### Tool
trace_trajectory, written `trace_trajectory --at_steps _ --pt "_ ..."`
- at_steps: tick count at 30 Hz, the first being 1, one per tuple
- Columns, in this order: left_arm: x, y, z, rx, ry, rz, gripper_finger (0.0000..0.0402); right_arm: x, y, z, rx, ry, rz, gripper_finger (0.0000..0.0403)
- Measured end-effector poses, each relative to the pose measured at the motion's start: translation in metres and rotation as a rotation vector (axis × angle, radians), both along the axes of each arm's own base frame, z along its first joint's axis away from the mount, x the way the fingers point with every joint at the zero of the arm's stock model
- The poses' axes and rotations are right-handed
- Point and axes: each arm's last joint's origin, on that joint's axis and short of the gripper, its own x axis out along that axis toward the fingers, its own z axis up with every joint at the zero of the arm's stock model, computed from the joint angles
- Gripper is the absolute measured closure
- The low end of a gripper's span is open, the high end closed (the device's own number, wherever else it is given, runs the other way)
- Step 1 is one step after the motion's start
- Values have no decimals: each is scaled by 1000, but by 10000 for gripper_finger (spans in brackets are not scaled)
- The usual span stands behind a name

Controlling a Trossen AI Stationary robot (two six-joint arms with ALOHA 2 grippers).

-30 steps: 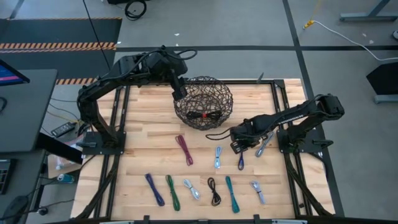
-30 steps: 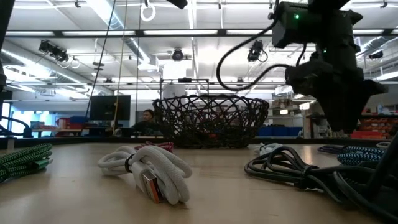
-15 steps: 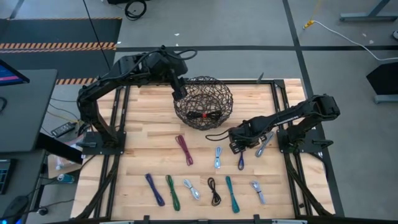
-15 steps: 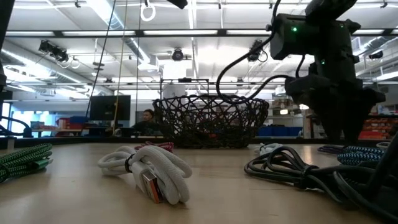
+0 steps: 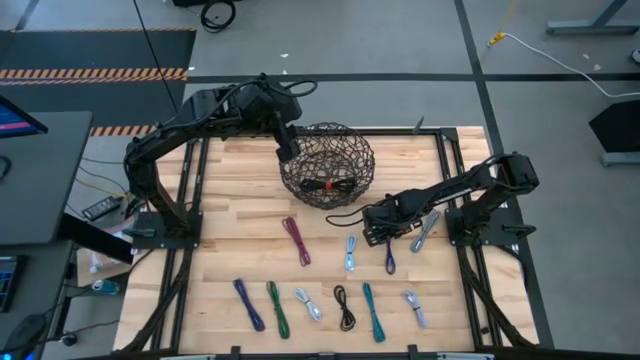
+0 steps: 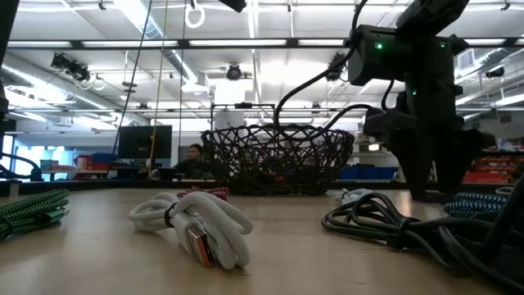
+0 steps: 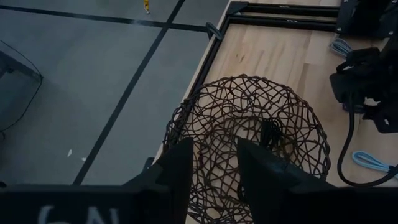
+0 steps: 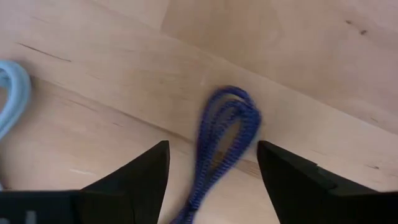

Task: Pick and place USB-C Cables
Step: Put the violet charger cable into the black mesh basket

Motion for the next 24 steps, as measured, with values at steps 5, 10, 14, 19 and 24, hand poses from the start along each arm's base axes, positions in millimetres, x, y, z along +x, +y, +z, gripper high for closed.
trace_trajectory --at_steps 5,10,14,19,24 --pt "0 0 -1 -2 7 0 269 -1 0 -5 -6 42 -6 198" --pt "-1 0 -1 -4 12 1 269 -3 0 -7 -11 76 1 305" --pt "-1 0 -1 -5 12 2 269 -4 -1 -6 -14 74 22 384" --pt "-1 0 -1 -9 9 6 269 0 0 4 -3 57 75 384" --pt "-2 -1 -2 -17 23 10 269 22 6 52 46 -144 232 385"
